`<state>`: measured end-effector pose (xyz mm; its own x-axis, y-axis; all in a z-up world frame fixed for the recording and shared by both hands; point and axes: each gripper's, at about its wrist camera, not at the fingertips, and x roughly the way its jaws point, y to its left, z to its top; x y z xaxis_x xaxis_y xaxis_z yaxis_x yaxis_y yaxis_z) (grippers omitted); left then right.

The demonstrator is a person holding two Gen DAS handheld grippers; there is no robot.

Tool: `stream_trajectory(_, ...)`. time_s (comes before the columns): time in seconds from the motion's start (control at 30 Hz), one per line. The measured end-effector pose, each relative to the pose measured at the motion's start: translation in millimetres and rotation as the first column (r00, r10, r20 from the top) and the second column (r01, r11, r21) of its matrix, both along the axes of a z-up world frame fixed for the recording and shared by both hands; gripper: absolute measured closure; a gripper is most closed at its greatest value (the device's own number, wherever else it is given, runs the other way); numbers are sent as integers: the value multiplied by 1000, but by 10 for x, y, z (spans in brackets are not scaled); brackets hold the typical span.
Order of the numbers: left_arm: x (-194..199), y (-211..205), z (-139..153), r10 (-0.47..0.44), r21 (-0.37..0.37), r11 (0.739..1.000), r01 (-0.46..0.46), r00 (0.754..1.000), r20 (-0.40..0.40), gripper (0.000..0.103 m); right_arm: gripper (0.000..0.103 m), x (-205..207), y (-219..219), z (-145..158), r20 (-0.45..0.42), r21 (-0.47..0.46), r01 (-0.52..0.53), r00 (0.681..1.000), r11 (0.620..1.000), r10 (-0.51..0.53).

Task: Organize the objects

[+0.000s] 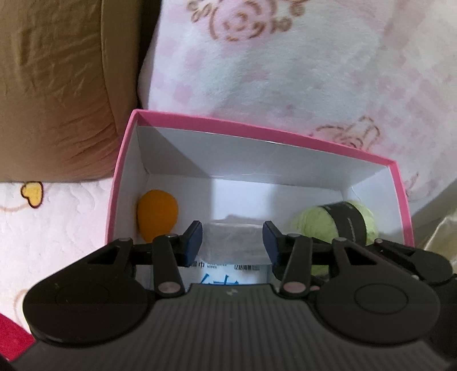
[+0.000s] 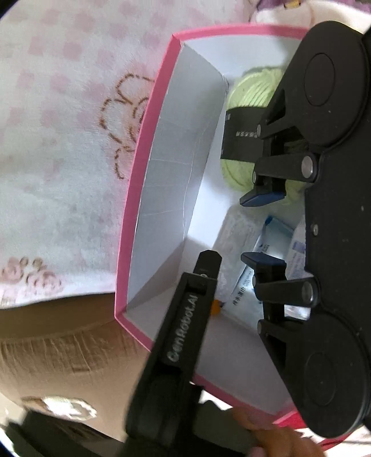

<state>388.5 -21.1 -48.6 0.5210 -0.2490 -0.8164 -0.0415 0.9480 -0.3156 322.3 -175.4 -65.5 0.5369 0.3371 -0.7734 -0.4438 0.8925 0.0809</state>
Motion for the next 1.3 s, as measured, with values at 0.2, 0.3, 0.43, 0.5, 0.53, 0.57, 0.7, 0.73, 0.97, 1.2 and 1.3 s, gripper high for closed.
stream_trajectory(0.2,-241,-27,282,-37,76,996,34,999,32,47,54,-349,-44,229,47,35,-13,999,999,11)
stream_trajectory(0.3,-430,-32,402,-33,114,993,28,999,41,42,48,-393,-94,403,63,58,-5,998,998,2)
stream_trajectory(0.43,-659,40,590,-36,112,993,35,999,12,40,45,-426,-310,585,87,56,3,996,998,-8)
stream_trajectory(0.5,-822,105,742,-31,80,996,29,999,20,39,44,-530,-378,738,98,55,16,995,998,-21)
stream_trajectory(0.53,-913,105,821,-42,75,996,39,999,29,36,44,-602,-410,805,101,49,21,995,999,-25)
stream_trajectory(0.57,-1004,92,900,-55,82,995,52,998,34,35,42,-665,-432,883,107,43,22,994,999,-27)
stream_trajectory(0.7,-1306,126,1189,-40,102,994,38,999,22,33,34,-917,-497,1123,153,54,-1,988,999,-7)
stream_trajectory(0.73,-1386,159,1259,-29,96,995,27,999,21,32,32,-992,-523,1184,163,65,-5,987,998,-6)
stream_trajectory(0.97,-1896,155,1576,-10,116,993,4,999,48,28,30,-1440,-543,1403,175,44,-38,984,998,30)
stream_trajectory(1.2,-2335,67,1606,-9,132,991,2,998,59,26,26,-1827,-544,1507,184,61,-56,982,997,43)
stream_trajectory(1.3,-2511,39,1565,-4,140,990,-4,998,59,26,25,-1934,-568,1501,181,73,-48,983,996,34)
